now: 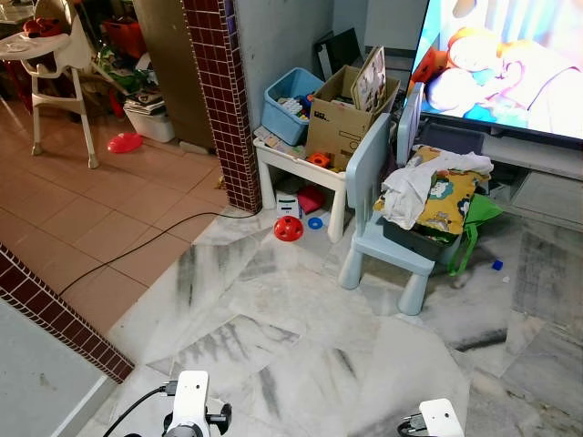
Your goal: Hang keys on a hook
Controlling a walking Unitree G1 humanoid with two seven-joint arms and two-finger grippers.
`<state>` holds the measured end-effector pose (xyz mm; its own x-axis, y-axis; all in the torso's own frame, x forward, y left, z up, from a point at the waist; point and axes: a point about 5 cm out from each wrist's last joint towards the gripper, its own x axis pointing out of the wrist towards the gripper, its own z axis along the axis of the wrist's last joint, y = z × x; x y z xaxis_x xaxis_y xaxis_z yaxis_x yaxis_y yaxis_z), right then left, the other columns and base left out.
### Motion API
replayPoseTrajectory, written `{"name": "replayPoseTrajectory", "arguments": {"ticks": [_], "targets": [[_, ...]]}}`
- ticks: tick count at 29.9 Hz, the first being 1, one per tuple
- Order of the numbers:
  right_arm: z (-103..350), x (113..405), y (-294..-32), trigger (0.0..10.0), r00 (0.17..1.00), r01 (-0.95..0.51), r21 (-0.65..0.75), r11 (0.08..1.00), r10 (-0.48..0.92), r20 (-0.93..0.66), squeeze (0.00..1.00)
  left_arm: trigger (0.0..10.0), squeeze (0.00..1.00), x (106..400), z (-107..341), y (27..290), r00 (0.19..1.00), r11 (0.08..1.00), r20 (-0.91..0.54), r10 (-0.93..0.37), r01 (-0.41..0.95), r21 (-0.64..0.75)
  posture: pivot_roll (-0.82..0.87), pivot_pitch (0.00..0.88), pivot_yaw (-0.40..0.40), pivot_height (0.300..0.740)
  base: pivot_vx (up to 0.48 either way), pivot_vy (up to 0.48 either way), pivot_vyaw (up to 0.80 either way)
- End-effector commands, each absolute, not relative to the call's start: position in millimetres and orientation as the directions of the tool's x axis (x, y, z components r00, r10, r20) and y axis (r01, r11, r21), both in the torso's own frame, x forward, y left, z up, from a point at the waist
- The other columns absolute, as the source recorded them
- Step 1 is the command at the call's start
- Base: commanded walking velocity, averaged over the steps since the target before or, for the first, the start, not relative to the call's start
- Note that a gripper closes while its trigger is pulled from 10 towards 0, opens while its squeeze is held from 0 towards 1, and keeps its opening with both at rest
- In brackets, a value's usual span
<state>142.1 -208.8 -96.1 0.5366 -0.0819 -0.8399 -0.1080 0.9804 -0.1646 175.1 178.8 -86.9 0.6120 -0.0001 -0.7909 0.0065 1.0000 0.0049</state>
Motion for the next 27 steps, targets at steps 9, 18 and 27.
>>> {"name": "replayPoseTrajectory", "arguments": {"ticks": [9, 18, 27], "targets": [[-74.0, 194.4, -210.9, 10.0, 0.589, -0.348, -0.287, 0.893, -0.03, -0.808, 0.0, 10.0, 0.0, 196.7, -76.6, 182.4, 0.581, 0.891, -0.809, -0.086, 0.408, 0.199, -0.06, 0.0, 0.026, 0.74, 0.0, 0.0, 0.0], [-74.0, 194.4, -210.9, 10.0, 0.589, -0.348, -0.287, 0.893, -0.03, -0.808, 0.0, 10.0, 0.0, 196.7, -76.6, 182.4, 0.581, 0.891, -0.809, -0.086, 0.408, 0.199, -0.06, 0.0, 0.026, 0.74, 0.0, 0.0, 0.0], [-74.0, 194.4, -210.9, 10.0, 0.589, -0.348, -0.287, 0.893, -0.03, -0.808, 0.0, 10.0, 0.0, 196.7, -76.6, 182.4, 0.581, 0.891, -0.809, -0.086, 0.408, 0.199, -0.06, 0.0, 0.026, 0.74, 0.0, 0.0, 0.0]]}}
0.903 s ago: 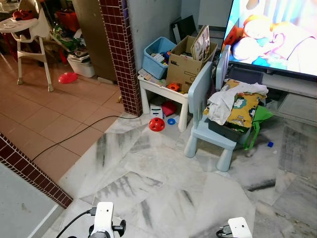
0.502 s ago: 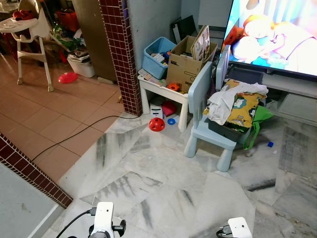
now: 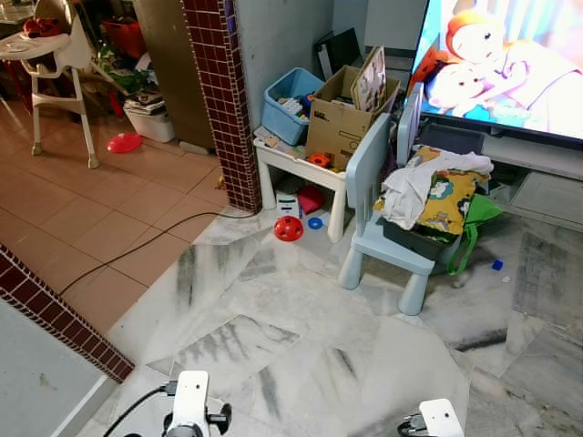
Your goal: Hang keys on a hook
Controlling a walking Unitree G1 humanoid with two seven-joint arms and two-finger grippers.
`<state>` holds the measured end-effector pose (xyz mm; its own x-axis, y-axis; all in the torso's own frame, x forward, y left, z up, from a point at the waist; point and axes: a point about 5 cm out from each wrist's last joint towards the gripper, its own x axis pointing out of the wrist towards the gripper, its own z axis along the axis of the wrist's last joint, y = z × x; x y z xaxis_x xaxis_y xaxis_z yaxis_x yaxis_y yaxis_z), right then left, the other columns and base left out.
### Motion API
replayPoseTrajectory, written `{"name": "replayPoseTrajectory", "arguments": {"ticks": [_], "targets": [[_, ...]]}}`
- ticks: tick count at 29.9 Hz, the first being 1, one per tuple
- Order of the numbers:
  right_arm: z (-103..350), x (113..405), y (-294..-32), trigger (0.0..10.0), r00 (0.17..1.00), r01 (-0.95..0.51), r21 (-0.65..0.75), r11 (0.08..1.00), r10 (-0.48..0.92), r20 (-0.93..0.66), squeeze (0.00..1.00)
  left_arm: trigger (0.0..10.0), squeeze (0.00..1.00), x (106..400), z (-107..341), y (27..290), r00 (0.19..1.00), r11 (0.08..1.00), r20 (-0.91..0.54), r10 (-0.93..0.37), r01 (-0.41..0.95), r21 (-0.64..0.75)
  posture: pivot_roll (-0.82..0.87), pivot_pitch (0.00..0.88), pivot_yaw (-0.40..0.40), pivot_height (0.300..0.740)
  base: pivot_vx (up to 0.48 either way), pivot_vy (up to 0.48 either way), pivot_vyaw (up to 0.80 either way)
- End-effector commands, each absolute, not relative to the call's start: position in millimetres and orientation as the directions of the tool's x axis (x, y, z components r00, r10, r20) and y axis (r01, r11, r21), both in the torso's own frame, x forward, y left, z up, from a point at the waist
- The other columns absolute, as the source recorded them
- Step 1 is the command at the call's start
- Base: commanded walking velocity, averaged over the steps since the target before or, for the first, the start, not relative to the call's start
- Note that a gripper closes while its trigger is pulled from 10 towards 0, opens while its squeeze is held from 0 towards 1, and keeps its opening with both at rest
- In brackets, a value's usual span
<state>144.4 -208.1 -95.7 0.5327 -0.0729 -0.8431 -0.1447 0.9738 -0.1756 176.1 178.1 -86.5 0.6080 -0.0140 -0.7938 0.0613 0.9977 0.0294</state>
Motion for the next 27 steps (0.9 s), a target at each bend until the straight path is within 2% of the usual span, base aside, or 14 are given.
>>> {"name": "replayPoseTrajectory", "arguments": {"ticks": [1, 3, 27], "targets": [[-75.9, 190.9, -209.0, 10.0, 0.589, -0.324, -0.264, 0.908, -0.024, -0.808, 0.0, 10.0, 0.0, 194.2, -78.4, 178.4, 0.584, 0.918, -0.807, -0.084, 0.36, 0.166, -0.06, 0.0, 0.013, 0.74, 0.0, 0.0, 0.0], [-77.5, 186.8, -207.9, 10.0, 0.602, -0.263, -0.216, 0.94, -0.015, -0.798, 0.0, 10.0, 0.0, 192.4, -79.7, 174.1, 0.595, 0.944, -0.8, -0.075, 0.302, 0.136, -0.06, 0.0, 0.012, 0.74, 0.0, 0.0, 0.0], [-78.2, 185.7, -207.2, 10.0, 0.603, -0.254, -0.214, 0.943, -0.018, -0.798, 0.0, 10.0, 0.0, 193.2, -79.4, 171.7, 0.601, 0.944, -0.795, -0.079, 0.302, 0.135, -0.05, 0.0, 0.011, 0.74, 0.0, 0.0, 0.0]]}}
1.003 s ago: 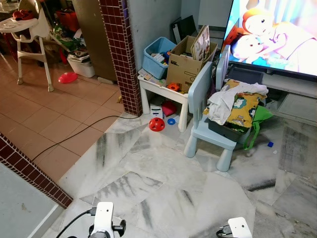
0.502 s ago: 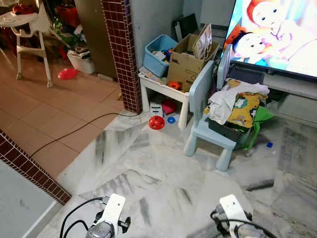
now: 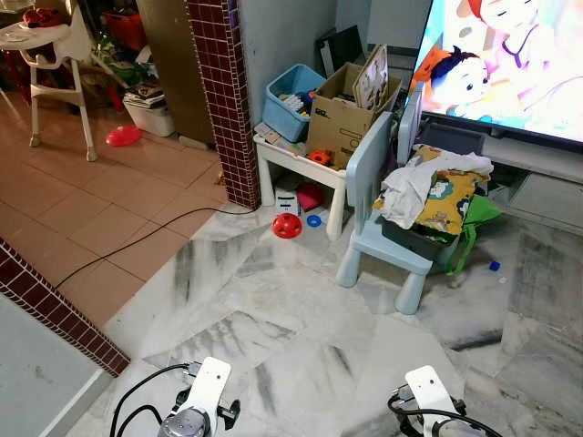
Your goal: Hang keys on a hook
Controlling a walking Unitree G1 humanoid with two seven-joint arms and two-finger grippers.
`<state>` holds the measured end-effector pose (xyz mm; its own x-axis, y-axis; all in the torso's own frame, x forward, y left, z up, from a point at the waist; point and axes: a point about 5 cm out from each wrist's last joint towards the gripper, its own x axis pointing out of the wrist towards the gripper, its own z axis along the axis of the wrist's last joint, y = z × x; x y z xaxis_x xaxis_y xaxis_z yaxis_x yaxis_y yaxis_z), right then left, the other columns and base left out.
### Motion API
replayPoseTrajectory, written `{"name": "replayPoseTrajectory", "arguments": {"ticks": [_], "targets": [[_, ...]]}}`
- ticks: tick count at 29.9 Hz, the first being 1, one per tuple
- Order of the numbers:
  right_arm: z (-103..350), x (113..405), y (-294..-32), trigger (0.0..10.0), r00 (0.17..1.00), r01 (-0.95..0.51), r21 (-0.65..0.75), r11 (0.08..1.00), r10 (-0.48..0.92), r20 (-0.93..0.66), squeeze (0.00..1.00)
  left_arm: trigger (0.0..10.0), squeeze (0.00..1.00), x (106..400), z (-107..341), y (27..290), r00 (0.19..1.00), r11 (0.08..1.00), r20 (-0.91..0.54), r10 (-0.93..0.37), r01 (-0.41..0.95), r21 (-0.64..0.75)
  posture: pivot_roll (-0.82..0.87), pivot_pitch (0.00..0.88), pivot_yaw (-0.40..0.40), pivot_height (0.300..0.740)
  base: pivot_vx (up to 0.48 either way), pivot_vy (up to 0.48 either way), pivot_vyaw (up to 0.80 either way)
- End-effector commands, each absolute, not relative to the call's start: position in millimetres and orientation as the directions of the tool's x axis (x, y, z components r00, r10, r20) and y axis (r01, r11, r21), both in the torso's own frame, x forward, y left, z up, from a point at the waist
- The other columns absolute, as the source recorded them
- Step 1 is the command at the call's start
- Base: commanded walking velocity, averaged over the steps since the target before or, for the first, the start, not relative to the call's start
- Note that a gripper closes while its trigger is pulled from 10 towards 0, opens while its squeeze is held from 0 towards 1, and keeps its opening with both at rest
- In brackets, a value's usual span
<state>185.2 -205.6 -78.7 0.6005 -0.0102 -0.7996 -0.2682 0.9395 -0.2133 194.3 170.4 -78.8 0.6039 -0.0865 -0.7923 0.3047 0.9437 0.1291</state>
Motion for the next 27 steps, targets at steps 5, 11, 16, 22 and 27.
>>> {"name": "replayPoseTrajectory", "arguments": {"ticks": [5, 11, 16, 22, 27], "targets": [[-73.7, 193.8, -206.5, 10.0, 0.638, -0.199, -0.188, 0.962, -0.019, -0.769, 0.0, 10.0, 0.0, 199.4, -76.1, 169.3, 0.623, 0.962, -0.777, -0.09, 0.255, 0.093, -0.06, 0.0, 0.011, 0.74, 0.0, 0.0, 0.0], [-58.0, 218.8, -201.7, 10.0, 0.742, -0.059, -0.062, 0.996, 0.002, -0.67, 0.0, 10.0, 0.0, 225.8, -58.5, 165.3, 0.728, 0.989, -0.671, -0.139, 0.141, -0.051, -0.05, 0.0, 0.01, 0.74, 0.0, 0.0, 0.0], [-40.5, 242.3, -197.7, 10.0, 0.825, 0.015, 0.052, 0.999, 0.017, -0.564, 0.0, 10.0, 0.0, 250.1, -39.7, 166.4, 0.807, 0.985, -0.57, -0.156, 0.08, -0.155, -0.05, 0.0, 0.01, 0.74, 0.0, 0.0, 0.0], [15.0, 297.4, -198.4, 10.0, 0.956, 0.04, 0.152, 0.988, 0.006, -0.294, 0.0, 10.0, 0.0, 302.2, 12.4, 171.3, 0.926, 0.981, -0.345, -0.15, 0.098, -0.165, -0.06, 0.0, 0.02, 0.74, 0.0, 0.0, 0.0], [47.3, 315.9, -200.6, 10.0, 0.992, 0.027, 0.166, 0.986, -0.006, -0.126, 0.0, 10.0, 0.0, 321.3, 41.0, 171.2, 0.969, 0.972, -0.209, -0.129, 0.082, -0.22, -0.06, 0.0, 0.02, 0.74, 0.0, 0.0, 0.0]]}}
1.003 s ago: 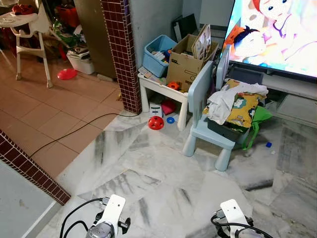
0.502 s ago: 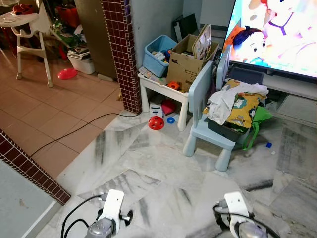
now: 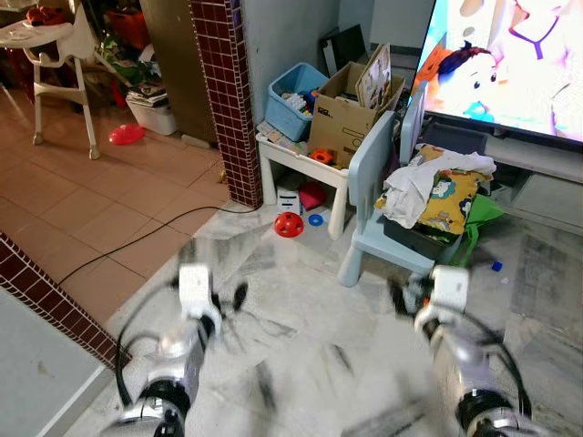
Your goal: Hang keys on a hook
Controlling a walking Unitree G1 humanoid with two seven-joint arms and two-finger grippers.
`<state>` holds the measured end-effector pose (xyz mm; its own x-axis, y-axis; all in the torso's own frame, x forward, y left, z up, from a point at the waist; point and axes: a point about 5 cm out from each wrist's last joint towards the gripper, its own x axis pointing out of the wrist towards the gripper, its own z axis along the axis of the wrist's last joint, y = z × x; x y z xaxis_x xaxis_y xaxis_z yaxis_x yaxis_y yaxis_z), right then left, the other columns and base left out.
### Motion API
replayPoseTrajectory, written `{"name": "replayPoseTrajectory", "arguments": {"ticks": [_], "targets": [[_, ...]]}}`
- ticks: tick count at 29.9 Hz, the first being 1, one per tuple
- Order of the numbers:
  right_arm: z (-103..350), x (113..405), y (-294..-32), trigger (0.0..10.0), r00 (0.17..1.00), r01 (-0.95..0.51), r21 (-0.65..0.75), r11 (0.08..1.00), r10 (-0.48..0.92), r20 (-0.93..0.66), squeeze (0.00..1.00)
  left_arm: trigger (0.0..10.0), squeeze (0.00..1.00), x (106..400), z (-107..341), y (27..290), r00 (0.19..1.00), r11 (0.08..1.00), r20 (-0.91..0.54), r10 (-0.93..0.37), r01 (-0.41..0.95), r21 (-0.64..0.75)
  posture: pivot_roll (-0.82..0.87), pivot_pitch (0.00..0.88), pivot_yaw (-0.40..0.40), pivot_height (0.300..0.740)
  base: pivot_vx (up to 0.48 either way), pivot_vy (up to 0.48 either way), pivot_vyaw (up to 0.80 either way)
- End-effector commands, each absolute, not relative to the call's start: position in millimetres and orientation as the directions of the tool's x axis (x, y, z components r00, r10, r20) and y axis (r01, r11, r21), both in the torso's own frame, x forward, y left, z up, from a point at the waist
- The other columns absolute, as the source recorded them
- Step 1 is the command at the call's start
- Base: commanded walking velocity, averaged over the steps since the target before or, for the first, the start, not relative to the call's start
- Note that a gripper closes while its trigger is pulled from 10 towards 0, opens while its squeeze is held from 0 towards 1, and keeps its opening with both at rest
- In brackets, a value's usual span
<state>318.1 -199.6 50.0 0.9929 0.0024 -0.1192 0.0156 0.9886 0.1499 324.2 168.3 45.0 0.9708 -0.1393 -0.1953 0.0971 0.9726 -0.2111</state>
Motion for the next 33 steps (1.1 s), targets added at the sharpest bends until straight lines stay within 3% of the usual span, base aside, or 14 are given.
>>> {"name": "replayPoseTrajectory", "arguments": {"ticks": [1, 8, 14, 21, 28, 33], "targets": [[53.1, 317.9, -199.9, 10.0, 0.996, 0.023, 0.168, 0.986, -0.007, -0.093, 0.0, 10.0, 0.0, 323.6, 47.2, 168.1, 0.974, 0.966, -0.175, -0.142, 0.097, -0.241, -0.06, 0.0, 0.017, 0.74, 0.0, 0.0, 0.0], [75.3, 318.0, -187.4, 10.0, 0.999, -0.036, 0.144, 0.989, 0.032, 0.031, 0.0, 10.0, 0.0, 325.6, 77.3, 154.8, 0.992, 0.965, -0.016, -0.125, 0.118, -0.234, -0.05, 0.0, 0.009, 0.74, 0.0, 0.0, 0.0], [88.0, 317.8, -186.9, 10.0, 0.997, -0.042, 0.104, 0.994, 0.035, 0.067, 0.0, 10.0, 0.0, 327.9, 93.4, 156.2, 0.993, 0.952, 0.012, -0.117, 0.116, -0.285, -0.05, 0.0, 0.005, 0.74, 0.0, 0.0, 0.0], [105.4, 314.5, -192.7, 10.0, 0.99, -0.02, 0.088, 0.996, 0.007, 0.138, 0.0, 10.0, 0.0, 323.8, 109.7, 158.4, 0.991, 0.961, 0.063, -0.117, 0.129, -0.245, -0.06, 0.0, 0.011, 0.74, 0.0, 0.0, 0.0], [102.8, 308.3, -186.8, 10.0, 0.993, -0.013, 0.104, 0.994, 0.001, 0.119, 0.0, 10.0, 0.0, 322.5, 115.1, 158.1, 0.993, 0.95, 0.061, -0.106, 0.119, -0.29, -0.05, 0.0, 0.009, 0.74, 0.0, 0.0, 0.0], [106.3, 311.7, -185.5, 10.0, 0.993, -0.016, 0.082, 0.996, 0.006, 0.121, 0.0, 10.0, 0.0, 324.7, 117.5, 158.0, 0.992, 0.955, 0.058, -0.115, 0.127, -0.269, -0.05, 0.0, 0.012, 0.74, 0.0, 0.0, 0.7]]}}
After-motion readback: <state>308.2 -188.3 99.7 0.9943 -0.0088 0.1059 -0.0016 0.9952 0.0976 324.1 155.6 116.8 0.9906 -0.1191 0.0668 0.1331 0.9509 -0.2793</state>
